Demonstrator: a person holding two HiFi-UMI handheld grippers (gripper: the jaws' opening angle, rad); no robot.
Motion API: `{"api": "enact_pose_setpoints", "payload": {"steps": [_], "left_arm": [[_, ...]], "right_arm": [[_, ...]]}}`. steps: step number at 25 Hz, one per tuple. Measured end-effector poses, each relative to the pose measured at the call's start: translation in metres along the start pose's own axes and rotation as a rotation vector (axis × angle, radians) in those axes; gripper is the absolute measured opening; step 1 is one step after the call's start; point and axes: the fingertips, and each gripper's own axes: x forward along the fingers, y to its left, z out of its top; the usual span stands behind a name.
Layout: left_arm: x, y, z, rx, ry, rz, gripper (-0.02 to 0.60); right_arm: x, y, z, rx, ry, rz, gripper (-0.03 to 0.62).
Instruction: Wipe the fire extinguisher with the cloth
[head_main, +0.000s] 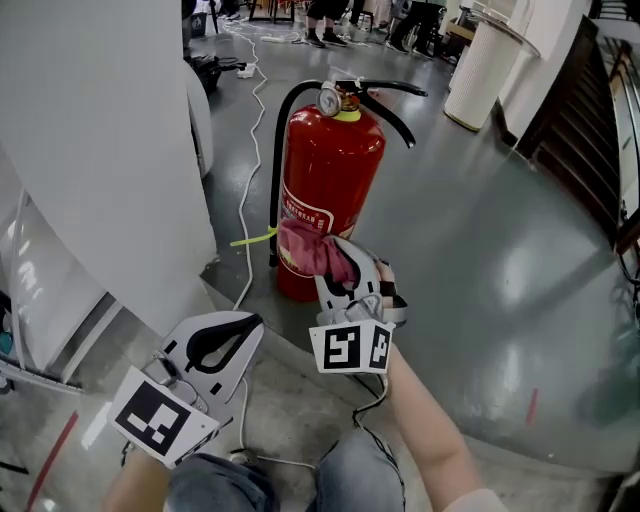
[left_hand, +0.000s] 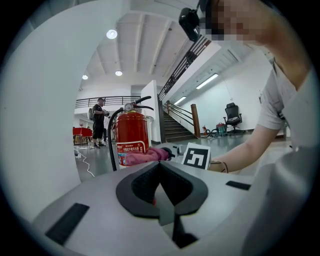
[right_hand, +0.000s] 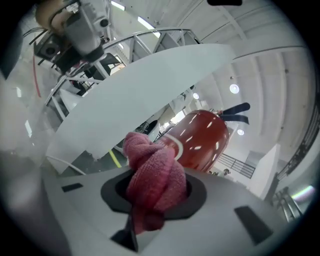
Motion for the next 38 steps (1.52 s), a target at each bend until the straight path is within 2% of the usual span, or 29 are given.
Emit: {"api": "enact_pose_setpoints", "payload": {"steps": [3,7,11,15,19,23,30,33,38], "left_arm": [[0.009,0.015,0.011,-0.057,0.01,-0.017,0.009],[0.016,0.02,0.044,-0.106,0.036,-0.068,0.009],[0.008,0.03,0.091,-0.126,0.05,-0.092,0.009],[-0.009,0.033,0.149,-0.104,0.067,-0.09,0.009],[-0.031,0.032,0.225,-0.103,0.05,-0.068,0.009],[-0.054,0.019,0.311,-0.079,0.026,-0.06,0.009],[-0.089,-0.028,0.448,-0.036,-0.052,-0.045,0.009],[-0.106,-0.054,0.484,-0.015,-0.068,-0.053,0.009],[-0.126,-0.095,0.517,0.002,-0.094,-0.074,0.009]], "right_arm": [[0.003,-0.023,0.019,0.03,0.007,0.013,0.103],[-0.004,-0.049,0.037,0.07,0.052,0.013,0.103],[0.004,-0.072,0.06,0.122,0.108,0.044,0.103],[-0.009,-0.097,0.09,0.155,0.12,0.077,0.103],[-0.031,-0.137,0.156,0.204,0.083,0.145,0.103],[-0.064,-0.194,0.234,0.293,0.034,0.201,0.103],[-0.146,-0.305,0.35,0.547,-0.105,0.251,0.103],[-0.186,-0.343,0.39,0.624,-0.153,0.262,0.103],[-0.244,-0.378,0.427,0.683,-0.203,0.288,0.103]]}}
